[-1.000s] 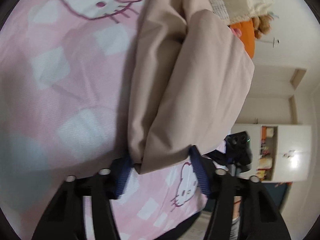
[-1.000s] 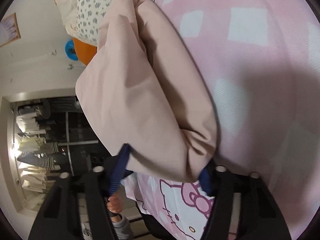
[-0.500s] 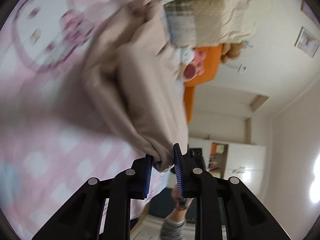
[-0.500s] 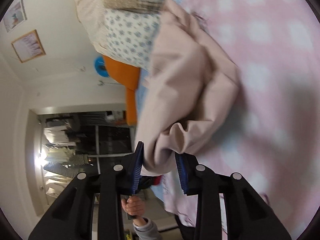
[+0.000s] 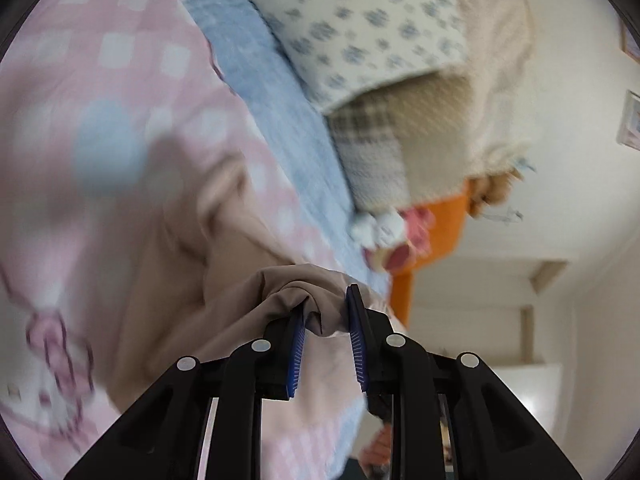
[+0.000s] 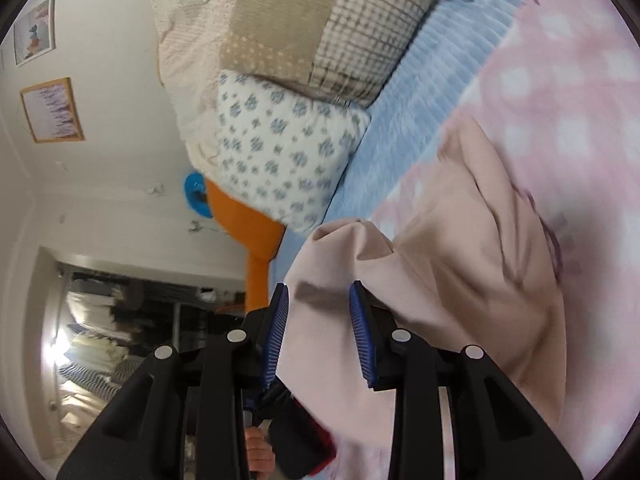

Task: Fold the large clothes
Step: 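Grasp the folded jacket's edge with both tools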

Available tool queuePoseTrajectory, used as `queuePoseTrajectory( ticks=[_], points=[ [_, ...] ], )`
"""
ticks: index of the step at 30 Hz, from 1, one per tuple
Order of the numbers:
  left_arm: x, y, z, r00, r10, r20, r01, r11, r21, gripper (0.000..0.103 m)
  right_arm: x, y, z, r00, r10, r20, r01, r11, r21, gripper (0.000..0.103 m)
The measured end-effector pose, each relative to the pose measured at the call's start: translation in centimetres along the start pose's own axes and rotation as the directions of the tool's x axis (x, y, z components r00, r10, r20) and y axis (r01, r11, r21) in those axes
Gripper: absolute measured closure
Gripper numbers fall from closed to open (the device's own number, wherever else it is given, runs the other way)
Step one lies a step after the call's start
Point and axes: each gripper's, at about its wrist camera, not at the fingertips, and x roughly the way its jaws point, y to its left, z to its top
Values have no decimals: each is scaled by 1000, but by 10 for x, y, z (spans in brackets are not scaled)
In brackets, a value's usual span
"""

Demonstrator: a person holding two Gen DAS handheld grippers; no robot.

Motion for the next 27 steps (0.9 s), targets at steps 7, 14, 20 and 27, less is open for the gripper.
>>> queuePoseTrajectory(
  ticks=[7,14,20,27],
  points=[
    [40,10,22,996,85,18,-86,996,38,78,-7,116,-13,995,-18,98,73,801,-594,32],
    [39,7,20,998,55,5,-55,991,119,74,85,75,-39,750,-589,302,603,420,-678,69],
    [-19,-95,-25,969,159,188,-243,740,627,37,114,42,-41,694,-630,348,660,365,-656,69],
    [49,-140,-61,891,332,308,-439,465,769,30,118,35,-39,692,-628,356,674,387,-629,68]
  ],
)
